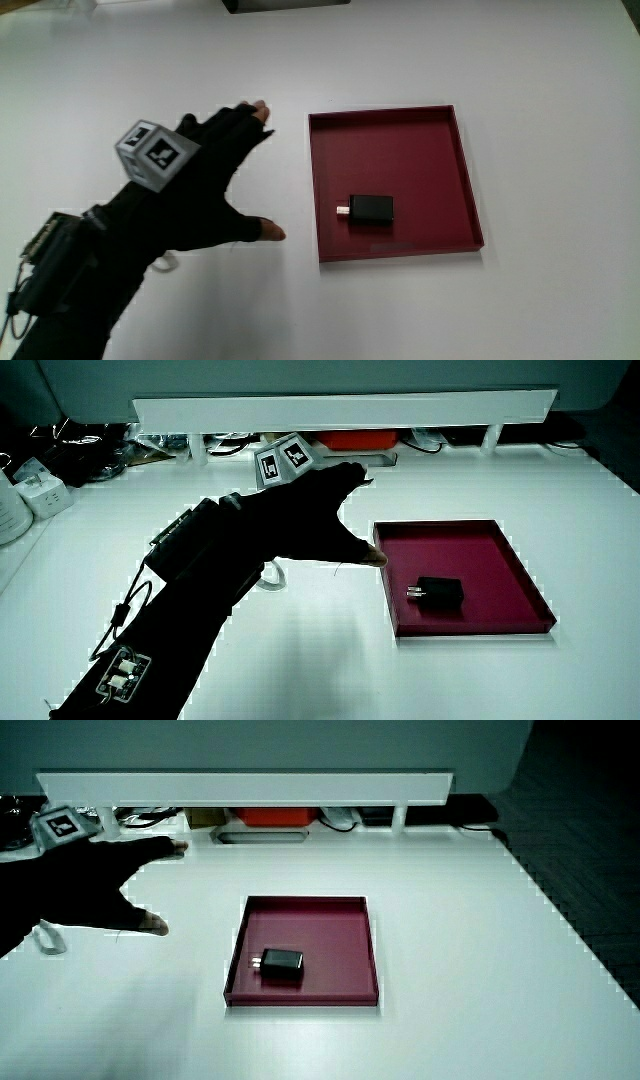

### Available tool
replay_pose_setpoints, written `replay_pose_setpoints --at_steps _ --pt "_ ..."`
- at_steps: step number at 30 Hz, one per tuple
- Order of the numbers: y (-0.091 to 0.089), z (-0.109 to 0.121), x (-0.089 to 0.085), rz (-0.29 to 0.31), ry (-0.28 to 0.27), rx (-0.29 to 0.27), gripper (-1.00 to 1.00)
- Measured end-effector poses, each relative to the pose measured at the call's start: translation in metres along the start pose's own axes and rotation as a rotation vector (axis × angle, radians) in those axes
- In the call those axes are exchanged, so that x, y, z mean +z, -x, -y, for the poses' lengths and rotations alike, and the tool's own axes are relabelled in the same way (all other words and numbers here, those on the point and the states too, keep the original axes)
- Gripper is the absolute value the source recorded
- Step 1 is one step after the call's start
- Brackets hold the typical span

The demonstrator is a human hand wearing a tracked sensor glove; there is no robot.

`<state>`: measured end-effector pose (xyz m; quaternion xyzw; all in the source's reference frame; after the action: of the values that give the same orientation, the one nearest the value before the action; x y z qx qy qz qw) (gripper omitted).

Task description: Pick charger from plate

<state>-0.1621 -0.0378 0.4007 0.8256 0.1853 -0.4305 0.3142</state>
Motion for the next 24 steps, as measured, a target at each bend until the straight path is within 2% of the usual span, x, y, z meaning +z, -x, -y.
replay_pose_setpoints --at_steps 1,2,3,4,5,6,7,8,9,10,11,13,14,15,16,17,18,21,22,24 --pt "-0.005 -0.002 0.0 -0.135 -0.001 0.02 0.0" --pt "-0.008 -0.004 -0.003 -0.116 0.011 0.069 0.0" --pt "-0.007 -0.007 -0.007 -0.112 0.018 0.052 0.0" --pt "-0.008 -0.009 -0.009 -0.097 0.023 0.075 0.0" --pt "-0.008 -0.013 -0.012 -0.117 0.025 0.049 0.0" --pt "-0.008 -0.016 -0.015 -0.136 0.034 0.062 0.0" --pt "-0.006 -0.019 -0.017 -0.153 0.037 0.042 0.0" --pt "-0.004 -0.023 -0.02 -0.178 0.025 -0.002 0.0" --pt "-0.004 -0.026 -0.022 -0.171 0.038 0.014 0.0" --pt "-0.002 -0.029 -0.026 -0.141 0.045 0.003 0.0" --pt "-0.003 -0.031 -0.029 -0.164 0.045 0.046 0.0" --pt "-0.001 -0.038 -0.036 -0.187 0.047 0.01 0.0" --pt "-0.001 -0.04 -0.039 -0.212 0.048 0.011 0.0" --pt "0.0 -0.042 -0.043 -0.204 0.051 0.029 0.0" --pt "0.003 -0.046 -0.047 -0.222 0.049 -0.003 0.0" --pt "0.003 -0.049 -0.05 -0.236 0.056 0.005 0.0" --pt "0.004 -0.051 -0.054 -0.221 0.057 0.008 0.0" --pt "0.002 -0.057 -0.063 -0.264 0.061 0.035 0.0" --pt "0.004 -0.06 -0.067 -0.253 0.062 0.037 0.0" --pt "0.005 -0.065 -0.073 -0.27 0.065 0.019 0.0"
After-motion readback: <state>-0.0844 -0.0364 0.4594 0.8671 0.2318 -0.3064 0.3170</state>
